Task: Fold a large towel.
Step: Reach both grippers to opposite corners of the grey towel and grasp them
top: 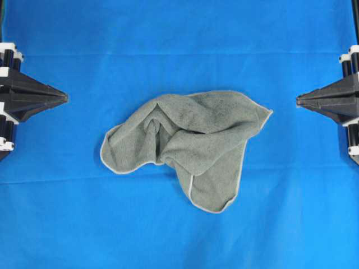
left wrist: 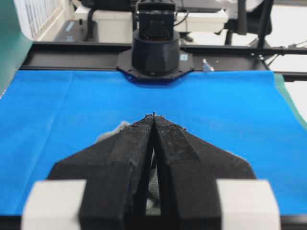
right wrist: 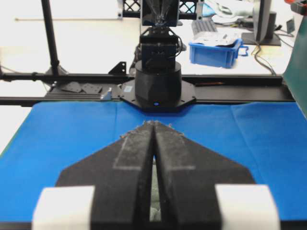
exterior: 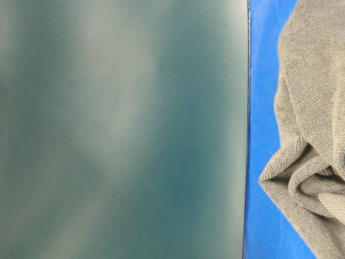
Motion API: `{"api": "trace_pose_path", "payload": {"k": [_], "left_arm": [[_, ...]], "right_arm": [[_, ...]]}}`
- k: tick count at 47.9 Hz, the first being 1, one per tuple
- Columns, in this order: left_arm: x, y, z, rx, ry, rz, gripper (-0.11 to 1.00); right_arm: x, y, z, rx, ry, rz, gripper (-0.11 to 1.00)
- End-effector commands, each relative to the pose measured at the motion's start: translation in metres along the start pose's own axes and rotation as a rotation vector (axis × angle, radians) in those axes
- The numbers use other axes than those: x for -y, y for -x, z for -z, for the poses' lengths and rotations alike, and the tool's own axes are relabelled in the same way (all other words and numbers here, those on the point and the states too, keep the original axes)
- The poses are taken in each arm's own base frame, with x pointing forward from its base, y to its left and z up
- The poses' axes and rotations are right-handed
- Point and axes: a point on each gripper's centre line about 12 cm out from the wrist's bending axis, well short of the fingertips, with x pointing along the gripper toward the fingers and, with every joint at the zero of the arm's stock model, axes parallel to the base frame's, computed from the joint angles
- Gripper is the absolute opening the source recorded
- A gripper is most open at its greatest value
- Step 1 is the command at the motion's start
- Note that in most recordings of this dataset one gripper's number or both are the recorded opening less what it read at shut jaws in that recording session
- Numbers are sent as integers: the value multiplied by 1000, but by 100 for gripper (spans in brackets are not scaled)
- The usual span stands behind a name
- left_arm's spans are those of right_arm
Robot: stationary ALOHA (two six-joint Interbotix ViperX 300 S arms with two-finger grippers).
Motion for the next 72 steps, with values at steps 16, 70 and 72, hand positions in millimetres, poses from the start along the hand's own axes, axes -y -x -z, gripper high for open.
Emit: {"api": "trace_pose_path", "payload": {"k": [16,70,72], "left_arm": [[22,-18,22,-313,-34,104,0],[53,-87,187,-984,-129,195,80],[51,-87,187,-982,-133,194,77]], "right_arm": [[8,-19,27,-391,-141,60,0],[75,-36,201,-1072,-461,481,57],[76,-36,202,-1078,-460,482,54]]}}
